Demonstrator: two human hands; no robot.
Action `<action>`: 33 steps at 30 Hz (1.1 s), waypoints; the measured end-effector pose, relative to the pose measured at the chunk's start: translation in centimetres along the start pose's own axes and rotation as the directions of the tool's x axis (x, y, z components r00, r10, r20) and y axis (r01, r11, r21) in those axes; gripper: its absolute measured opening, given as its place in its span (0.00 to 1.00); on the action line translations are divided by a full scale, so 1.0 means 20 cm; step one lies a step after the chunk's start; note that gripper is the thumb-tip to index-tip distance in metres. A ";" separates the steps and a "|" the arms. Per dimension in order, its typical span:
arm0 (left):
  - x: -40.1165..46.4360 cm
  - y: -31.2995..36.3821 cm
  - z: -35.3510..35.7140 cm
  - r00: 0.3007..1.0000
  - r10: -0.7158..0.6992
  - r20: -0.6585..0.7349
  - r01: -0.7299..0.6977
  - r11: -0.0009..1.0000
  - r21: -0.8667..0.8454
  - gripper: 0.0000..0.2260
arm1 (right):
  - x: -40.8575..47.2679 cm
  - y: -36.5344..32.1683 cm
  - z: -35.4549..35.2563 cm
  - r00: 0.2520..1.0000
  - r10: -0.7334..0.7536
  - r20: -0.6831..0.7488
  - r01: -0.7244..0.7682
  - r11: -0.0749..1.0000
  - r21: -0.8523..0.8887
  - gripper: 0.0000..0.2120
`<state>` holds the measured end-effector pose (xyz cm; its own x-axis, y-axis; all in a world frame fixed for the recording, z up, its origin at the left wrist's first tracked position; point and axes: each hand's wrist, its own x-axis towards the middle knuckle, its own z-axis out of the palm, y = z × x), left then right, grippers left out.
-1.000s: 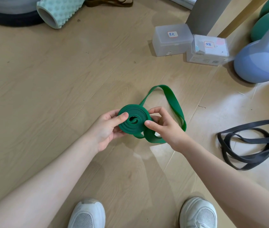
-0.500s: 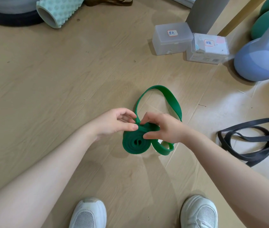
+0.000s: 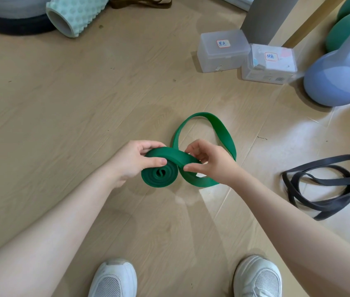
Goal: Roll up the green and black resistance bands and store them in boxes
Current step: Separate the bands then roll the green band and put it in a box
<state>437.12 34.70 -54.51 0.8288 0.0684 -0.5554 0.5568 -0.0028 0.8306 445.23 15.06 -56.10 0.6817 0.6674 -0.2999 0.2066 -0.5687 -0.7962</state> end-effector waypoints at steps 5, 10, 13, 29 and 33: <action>-0.01 -0.02 0.00 0.998 -0.014 -0.056 0.015 1.000 0.016 0.14 | 0.03 -0.02 0.02 0.988 -0.142 0.052 0.152 0.933 -0.325 0.14; -0.01 -0.02 -0.04 0.991 -0.118 -0.069 0.111 0.989 -0.097 0.14 | 0.02 -0.05 0.07 0.997 -0.070 0.044 0.077 0.981 -0.177 0.10; -0.01 -0.04 -0.03 0.987 -0.158 -0.041 0.146 0.967 -0.206 0.13 | 0.01 -0.05 0.10 0.999 -0.023 0.035 0.026 0.994 -0.106 0.10; -0.02 -0.01 0.00 0.996 -0.091 -0.015 0.067 0.831 -0.552 0.10 | 0.03 -0.11 0.09 0.996 0.052 -0.079 -0.018 0.922 0.386 0.10; -0.02 -0.01 -0.04 0.993 -0.047 0.112 0.082 0.939 -0.334 0.15 | 0.05 -0.11 0.00 1.000 -0.007 -0.007 0.009 0.981 0.193 0.12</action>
<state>436.55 35.43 -54.37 0.8026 -0.0440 -0.5949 0.5726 0.3363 0.7477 445.37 16.97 -54.62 0.6853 0.6680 -0.2900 0.0728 -0.4591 -0.8854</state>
